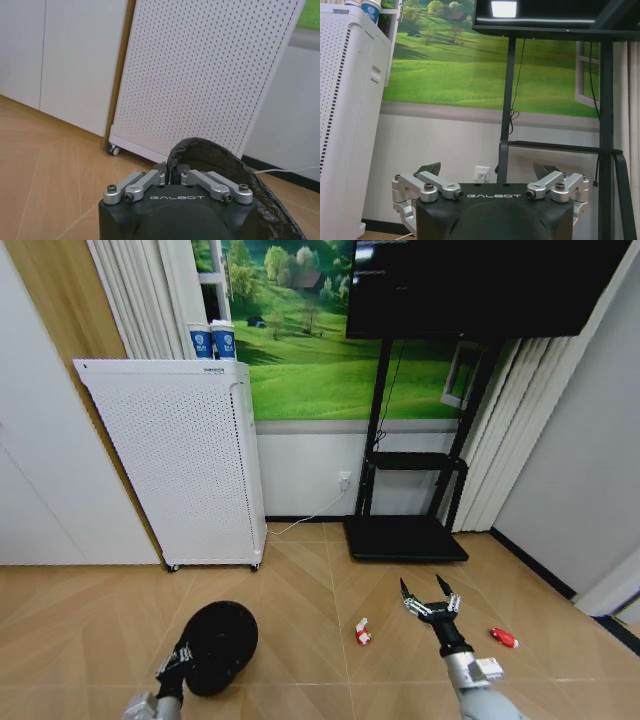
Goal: Pick up the trash bin and place the garbage on the floor into it.
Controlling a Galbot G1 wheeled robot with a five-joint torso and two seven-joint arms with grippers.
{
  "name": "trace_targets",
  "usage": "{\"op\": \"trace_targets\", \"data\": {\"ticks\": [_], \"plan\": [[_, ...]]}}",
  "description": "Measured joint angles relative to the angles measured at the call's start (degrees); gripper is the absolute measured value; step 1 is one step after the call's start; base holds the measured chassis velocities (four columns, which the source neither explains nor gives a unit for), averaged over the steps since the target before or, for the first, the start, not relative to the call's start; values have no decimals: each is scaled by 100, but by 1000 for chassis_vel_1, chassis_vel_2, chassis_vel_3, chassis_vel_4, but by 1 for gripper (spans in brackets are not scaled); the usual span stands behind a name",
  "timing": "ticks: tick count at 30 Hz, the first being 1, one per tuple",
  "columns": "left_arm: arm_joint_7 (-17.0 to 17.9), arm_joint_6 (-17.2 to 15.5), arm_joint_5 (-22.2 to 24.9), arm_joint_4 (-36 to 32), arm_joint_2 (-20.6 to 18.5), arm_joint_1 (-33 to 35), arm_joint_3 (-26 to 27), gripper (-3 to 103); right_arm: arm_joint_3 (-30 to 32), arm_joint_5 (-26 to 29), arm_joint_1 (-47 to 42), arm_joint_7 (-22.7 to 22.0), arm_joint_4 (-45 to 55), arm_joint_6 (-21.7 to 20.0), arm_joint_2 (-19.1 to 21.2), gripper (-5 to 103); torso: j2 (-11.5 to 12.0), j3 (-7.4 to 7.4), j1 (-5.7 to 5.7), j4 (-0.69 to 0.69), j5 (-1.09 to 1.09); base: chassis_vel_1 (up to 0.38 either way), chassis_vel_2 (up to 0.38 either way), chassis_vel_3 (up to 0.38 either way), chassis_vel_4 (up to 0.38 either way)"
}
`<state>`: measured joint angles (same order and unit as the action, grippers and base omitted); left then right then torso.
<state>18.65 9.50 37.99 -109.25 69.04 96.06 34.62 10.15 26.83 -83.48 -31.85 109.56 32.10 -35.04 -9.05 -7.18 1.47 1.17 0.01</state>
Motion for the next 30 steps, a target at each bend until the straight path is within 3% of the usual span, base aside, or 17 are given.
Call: {"op": "trace_targets", "data": {"ticks": [12,24,30], "plan": [[-19,4,-259,-659,97,818,283,8,-342,-137,172,489,-418,62,-22,100,-5,-2,0,-1,0,-2,3,5,-2],[-86,92,-374,-527,176,740,110,8,-444,-314,165,574,-620,102,-55,100,-6,-4,2,0,-1,-146,129,140,-147],[-110,130,-468,-516,278,753,2,8,-456,-620,178,778,-1016,392,-77,100,-7,-5,2,0,0,-230,252,235,-241]]}}
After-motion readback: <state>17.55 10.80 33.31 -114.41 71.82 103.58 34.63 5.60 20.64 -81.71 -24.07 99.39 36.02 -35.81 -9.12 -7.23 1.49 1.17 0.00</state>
